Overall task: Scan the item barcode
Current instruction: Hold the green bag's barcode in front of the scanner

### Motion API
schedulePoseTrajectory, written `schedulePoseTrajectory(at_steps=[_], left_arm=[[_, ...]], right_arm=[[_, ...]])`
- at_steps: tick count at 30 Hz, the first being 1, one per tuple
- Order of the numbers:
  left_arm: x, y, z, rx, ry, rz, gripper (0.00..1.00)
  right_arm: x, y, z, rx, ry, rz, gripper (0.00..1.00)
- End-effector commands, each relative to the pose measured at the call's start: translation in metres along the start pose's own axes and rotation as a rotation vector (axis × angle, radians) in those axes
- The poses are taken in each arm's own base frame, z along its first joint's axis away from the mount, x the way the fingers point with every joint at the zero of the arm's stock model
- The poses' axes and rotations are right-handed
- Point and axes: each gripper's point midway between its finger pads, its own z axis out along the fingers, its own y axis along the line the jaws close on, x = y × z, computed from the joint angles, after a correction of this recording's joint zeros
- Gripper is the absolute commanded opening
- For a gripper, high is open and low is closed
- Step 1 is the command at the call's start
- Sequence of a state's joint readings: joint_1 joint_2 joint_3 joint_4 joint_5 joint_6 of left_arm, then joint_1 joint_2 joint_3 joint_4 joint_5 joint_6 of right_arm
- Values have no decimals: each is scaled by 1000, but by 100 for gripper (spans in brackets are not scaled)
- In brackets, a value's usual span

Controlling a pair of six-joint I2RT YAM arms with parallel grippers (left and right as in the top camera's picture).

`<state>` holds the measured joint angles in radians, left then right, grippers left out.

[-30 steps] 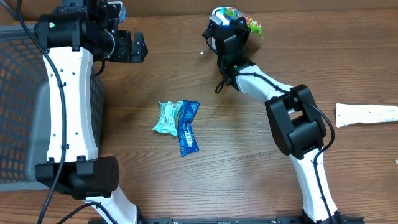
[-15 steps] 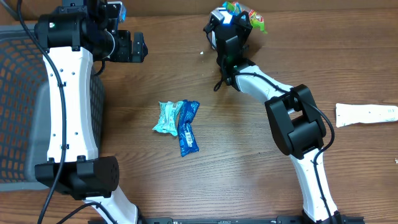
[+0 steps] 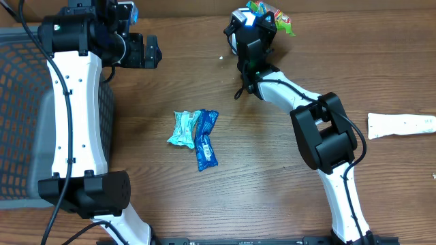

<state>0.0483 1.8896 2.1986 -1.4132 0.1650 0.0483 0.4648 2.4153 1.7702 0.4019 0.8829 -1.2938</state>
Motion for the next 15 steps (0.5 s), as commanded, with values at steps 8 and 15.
schedulePoseTrajectory(at_steps=[8, 15], left_arm=[[0, 0, 3, 10, 4, -6, 100], [0, 0, 3, 10, 4, -6, 100]], right_arm=[[-1, -18, -1, 33, 14, 34, 4], [-2, -20, -5, 40, 27, 34, 4]])
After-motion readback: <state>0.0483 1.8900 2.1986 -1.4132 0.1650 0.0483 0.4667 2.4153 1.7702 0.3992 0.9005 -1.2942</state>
